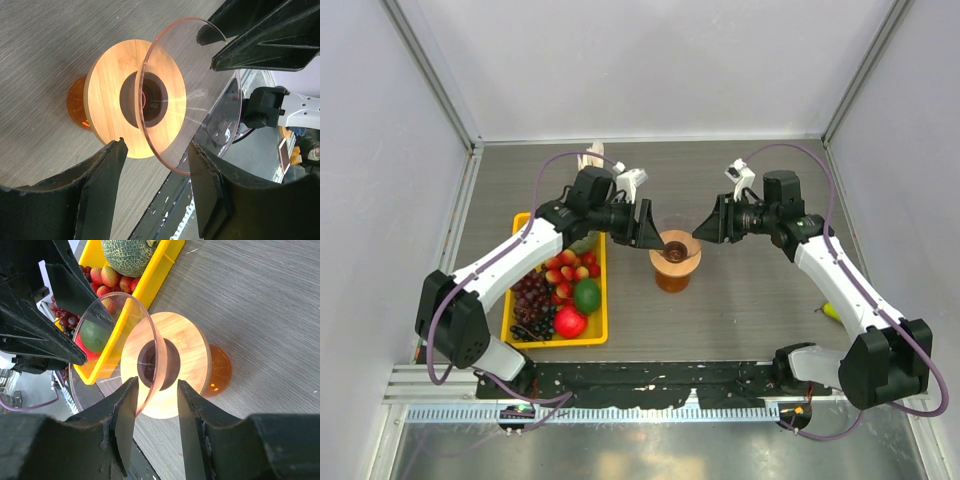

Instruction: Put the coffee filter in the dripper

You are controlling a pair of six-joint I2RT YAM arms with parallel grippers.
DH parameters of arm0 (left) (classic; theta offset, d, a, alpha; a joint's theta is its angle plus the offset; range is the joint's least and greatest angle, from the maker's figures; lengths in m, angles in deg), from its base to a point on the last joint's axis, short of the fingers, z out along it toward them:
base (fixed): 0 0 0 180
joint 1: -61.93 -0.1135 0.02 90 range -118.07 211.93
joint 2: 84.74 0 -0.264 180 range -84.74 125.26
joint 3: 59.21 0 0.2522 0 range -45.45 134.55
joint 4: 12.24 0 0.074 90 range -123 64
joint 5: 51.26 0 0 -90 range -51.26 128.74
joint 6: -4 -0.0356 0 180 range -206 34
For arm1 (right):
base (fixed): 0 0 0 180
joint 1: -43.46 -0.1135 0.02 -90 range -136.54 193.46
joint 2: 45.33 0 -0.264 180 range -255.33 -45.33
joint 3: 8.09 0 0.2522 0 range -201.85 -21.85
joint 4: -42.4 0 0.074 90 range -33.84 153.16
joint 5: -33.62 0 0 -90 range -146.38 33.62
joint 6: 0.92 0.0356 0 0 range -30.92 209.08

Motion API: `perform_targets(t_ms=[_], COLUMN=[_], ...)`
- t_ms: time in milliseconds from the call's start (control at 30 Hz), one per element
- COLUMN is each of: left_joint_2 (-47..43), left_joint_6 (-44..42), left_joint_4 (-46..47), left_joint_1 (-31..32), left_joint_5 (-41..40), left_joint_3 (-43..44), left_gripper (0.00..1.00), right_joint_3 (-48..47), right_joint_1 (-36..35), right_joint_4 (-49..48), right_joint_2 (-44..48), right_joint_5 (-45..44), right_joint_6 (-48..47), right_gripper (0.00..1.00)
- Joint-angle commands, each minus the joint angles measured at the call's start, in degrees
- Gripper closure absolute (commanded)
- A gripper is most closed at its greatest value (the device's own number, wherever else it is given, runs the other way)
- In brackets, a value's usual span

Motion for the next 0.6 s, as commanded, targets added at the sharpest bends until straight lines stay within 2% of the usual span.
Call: perform_targets(t_ms=[0, 167, 567], left_joint_2=[1.3, 2.2, 4.0], left_joint_6=[-1.6, -1.3, 0.2], left_joint_4=[-2.2, -1.8, -0.1], left_joint_1=[-0.6, -0.6, -0.8], left_joint_5=[-0.6, -0.1, 1.0], left_joint_3=[2.9, 3.2, 0.1], left_gripper=[0.40, 0.41, 0.45], right_joint_3=[-2.5, -2.5, 1.1], right_joint_1=[-0.3, -0.3, -0.3], right_joint_4=[0.9, 0.5, 0.6], right_joint_2=[-1.4, -2.0, -3.3], right_joint_5=[-0.7, -0.8, -2.0], right_joint_6=[-0.1, 0.4, -0.7], right_gripper=[0.57, 0.59, 0.69])
